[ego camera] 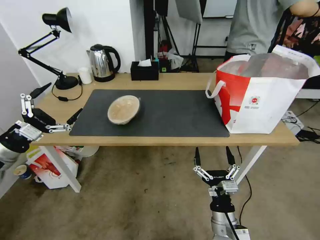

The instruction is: Pick up the trash from the table and place it into the takeout bag.

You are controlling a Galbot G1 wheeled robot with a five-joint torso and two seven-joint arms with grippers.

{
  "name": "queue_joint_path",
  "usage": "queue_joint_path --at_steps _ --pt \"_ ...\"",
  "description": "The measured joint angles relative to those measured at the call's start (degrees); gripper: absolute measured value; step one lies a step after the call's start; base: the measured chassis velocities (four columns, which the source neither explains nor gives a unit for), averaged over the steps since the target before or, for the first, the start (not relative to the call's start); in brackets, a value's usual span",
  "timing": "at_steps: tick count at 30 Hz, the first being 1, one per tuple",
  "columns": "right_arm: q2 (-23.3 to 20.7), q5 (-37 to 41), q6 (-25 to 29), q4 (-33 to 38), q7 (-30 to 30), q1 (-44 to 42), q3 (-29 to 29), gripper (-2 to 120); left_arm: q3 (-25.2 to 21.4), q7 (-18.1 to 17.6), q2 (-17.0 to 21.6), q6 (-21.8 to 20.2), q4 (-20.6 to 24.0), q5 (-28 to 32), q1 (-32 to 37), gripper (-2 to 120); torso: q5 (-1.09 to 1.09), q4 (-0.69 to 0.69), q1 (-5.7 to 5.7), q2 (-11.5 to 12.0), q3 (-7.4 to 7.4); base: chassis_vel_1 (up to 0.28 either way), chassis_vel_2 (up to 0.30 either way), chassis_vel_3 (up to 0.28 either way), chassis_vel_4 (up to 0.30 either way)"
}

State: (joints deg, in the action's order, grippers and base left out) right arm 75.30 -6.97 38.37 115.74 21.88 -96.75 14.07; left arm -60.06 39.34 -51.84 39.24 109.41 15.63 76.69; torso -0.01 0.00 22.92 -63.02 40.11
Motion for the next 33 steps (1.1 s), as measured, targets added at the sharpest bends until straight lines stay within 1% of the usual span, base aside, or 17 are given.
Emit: queue_joint_path --at_steps 2,5,7,9,10,14,15,19,22,24,25,28,31,33 --pt "0.0 0.0 0.0 0.0 0.0 0.0 0.0 100 0.22 0.1 0.33 0.33 -0.27 -0.29 -0.1 100 0.0 0.0 0.0 0.0 0.0 0.0 0.0 0.0 0.0" --pt "0.0 0.0 0.0 0.0 0.0 0.0 0.0 100 1.3 1.24 2.19 2.93 -1.97 -2.56 -1.14 100 0.0 0.0 0.0 0.0 0.0 0.0 0.0 0.0 0.0" --pt "0.0 0.0 0.0 0.0 0.0 0.01 0.0 100 1.55 1.63 2.63 3.47 -2.23 -2.86 -1.29 100 0.0 0.0 0.0 0.0 0.0 0.0 0.0 0.0 0.0" --pt "0.0 0.0 0.0 0.0 0.0 0.0 0.0 100 2.44 2.51 4.16 5.03 -2.93 -3.85 -1.68 100 0.0 0.0 0.0 0.0 0.0 0.0 0.0 0.0 0.0" --pt "0.0 0.0 0.0 0.0 0.0 0.0 0.0 100 2.44 2.51 4.16 5.03 -2.93 -3.85 -1.68 100 0.0 0.0 0.0 0.0 0.0 0.0 0.0 0.0 0.0" --pt "0.0 0.0 0.0 0.0 0.0 0.0 0.0 100 4.6 4.32 6.9 6.61 -4.52 -5.44 -3.98 100 0.0 0.0 0.0 0.0 0.0 0.0 0.0 0.0 0.0" --pt "0.0 0.0 0.0 0.0 0.0 0.0 0.0 100 4.6 4.32 6.9 6.61 -4.52 -5.44 -3.98 100 0.0 0.0 0.0 0.0 0.0 0.0 0.0 0.0 0.0" --pt "0.0 0.0 0.0 0.0 0.0 0.0 0.0 100 8.21 5.93 9.39 6.76 -6.01 -6.64 -7.55 100 0.0 0.0 0.0 0.0 0.0 0.0 0.0 0.0 0.0" --pt "0.0 0.0 0.0 0.0 0.0 0.01 0.0 100 9.13 6.32 9.81 6.76 -6.57 -7.22 -8.81 100 0.0 0.0 0.0 0.0 0.0 0.0 0.0 0.0 0.0" --pt "0.0 0.0 0.0 0.0 0.0 0.0 0.0 100 10.56 7.55 10.32 6.76 -7.76 -7.69 -10.62 100 0.0 0.0 0.0 0.0 0.0 0.0 0.0 0.0 0.0" --pt "0.0 0.0 0.0 0.0 0.0 0.0 0.0 100 10.56 7.55 10.32 6.76 -7.76 -7.69 -10.62 100 0.0 0.0 0.0 0.0 0.0 0.0 0.0 0.0 0.0" --pt "0.0 0.0 0.0 0.0 0.0 0.0 0.0 100 13.1 8.71 10.81 6.75 -8.89 -7.96 -12.86 100 0.0 0.0 0.0 0.0 0.0 0.0 0.0 0.0 0.0" --pt "0.01 0.0 0.0 0.0 0.0 0.0 0.0 100 14.46 8.92 10.9 6.74 -9.26 -8.05 -13.82 100 0.0 0.0 0.0 0.0 0.0 0.0 0.0 0.0 0.0" --pt "0.0 0.0 0.0 0.0 0.0 0.0 0.0 100 16.47 9.54 11.07 6.7 -9.91 -8.21 -15.36 100 0.0 0.0 0.0 0.0 0.0 0.0 0.0 0.0 0.0"
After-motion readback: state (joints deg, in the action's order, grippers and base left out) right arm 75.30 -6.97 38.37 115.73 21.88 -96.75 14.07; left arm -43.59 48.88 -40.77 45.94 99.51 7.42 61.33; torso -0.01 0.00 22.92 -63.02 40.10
